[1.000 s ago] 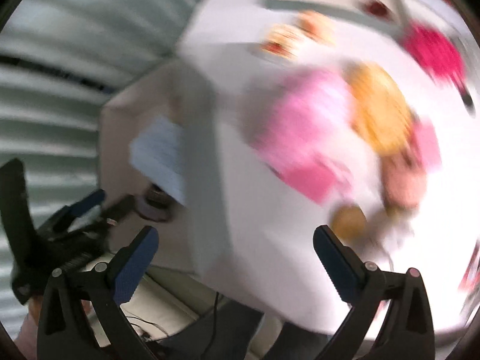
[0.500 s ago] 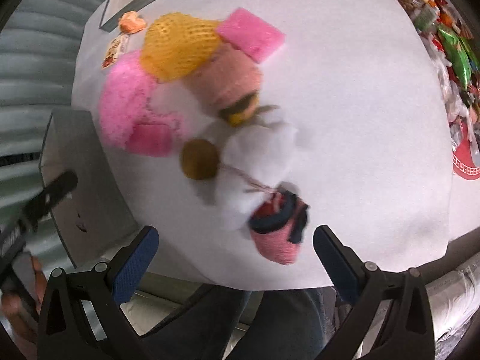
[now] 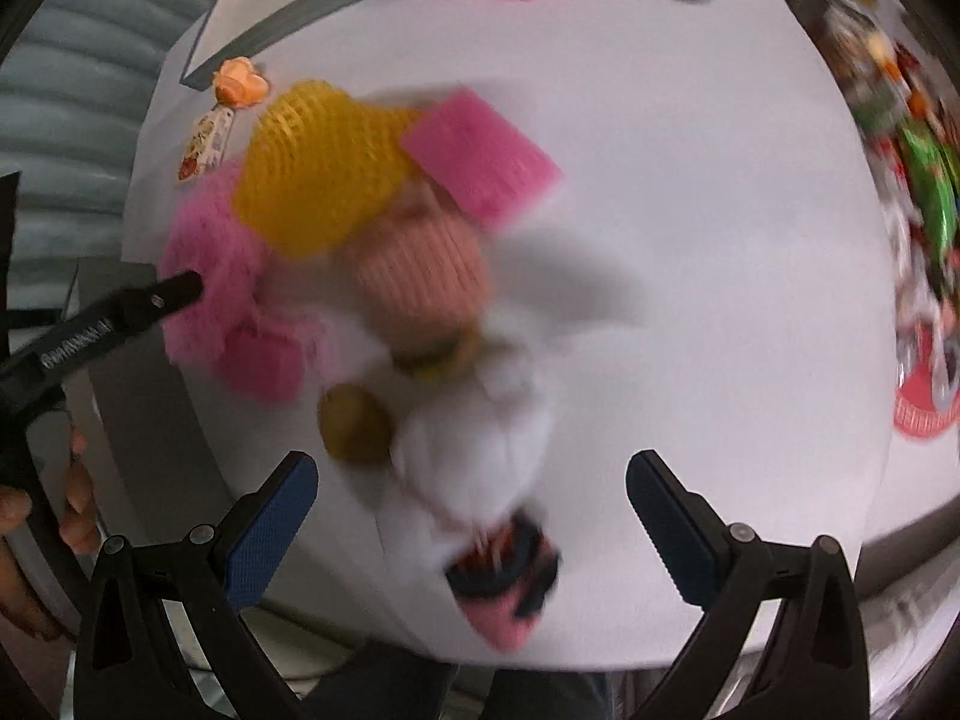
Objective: Organize soft objects
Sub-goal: 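Return both tools to the pile on the table, then grasp the pink fluffy plush with left tool while right tool grasps pink knit cup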
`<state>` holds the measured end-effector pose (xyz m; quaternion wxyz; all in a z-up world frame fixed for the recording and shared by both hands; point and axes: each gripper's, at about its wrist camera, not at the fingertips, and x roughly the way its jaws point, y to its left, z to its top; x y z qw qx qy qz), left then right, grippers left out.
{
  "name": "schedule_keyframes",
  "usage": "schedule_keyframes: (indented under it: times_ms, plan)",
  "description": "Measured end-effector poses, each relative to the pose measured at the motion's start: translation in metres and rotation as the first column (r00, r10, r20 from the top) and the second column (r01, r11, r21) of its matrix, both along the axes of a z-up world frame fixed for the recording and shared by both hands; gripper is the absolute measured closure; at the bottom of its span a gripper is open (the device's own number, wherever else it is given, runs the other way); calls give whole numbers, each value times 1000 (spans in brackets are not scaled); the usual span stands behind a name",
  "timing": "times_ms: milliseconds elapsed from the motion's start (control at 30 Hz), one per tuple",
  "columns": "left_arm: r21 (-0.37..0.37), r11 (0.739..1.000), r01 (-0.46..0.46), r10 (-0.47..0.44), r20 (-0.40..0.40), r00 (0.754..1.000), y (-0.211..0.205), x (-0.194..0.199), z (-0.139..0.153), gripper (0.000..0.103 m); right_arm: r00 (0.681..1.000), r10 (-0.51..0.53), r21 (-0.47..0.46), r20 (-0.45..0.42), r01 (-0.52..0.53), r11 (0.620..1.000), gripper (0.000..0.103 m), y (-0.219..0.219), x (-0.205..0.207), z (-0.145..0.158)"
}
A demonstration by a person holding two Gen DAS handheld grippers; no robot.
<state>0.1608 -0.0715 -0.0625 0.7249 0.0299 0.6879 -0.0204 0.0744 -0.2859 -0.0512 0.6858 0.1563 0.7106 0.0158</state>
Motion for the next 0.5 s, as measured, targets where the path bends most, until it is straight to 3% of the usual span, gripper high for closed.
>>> schedule_keyframes:
  times_ms: [167, 433, 500]
  plan:
    - [17, 1000, -7, 7, -15, 1000, -2, 13, -22, 18, 999, 47, -11, 4, -47, 999, 0, 20, 39, -23]
    - [28, 999, -42, 44, -81, 996, 1, 27, -62, 18, 999, 19, -19, -40, -20, 1000, 0, 28, 68, -64]
    - [17, 999, -49, 50, -80, 996, 2, 28, -66, 8, 999, 1, -4, -51, -2, 1000, 0, 28, 70, -69]
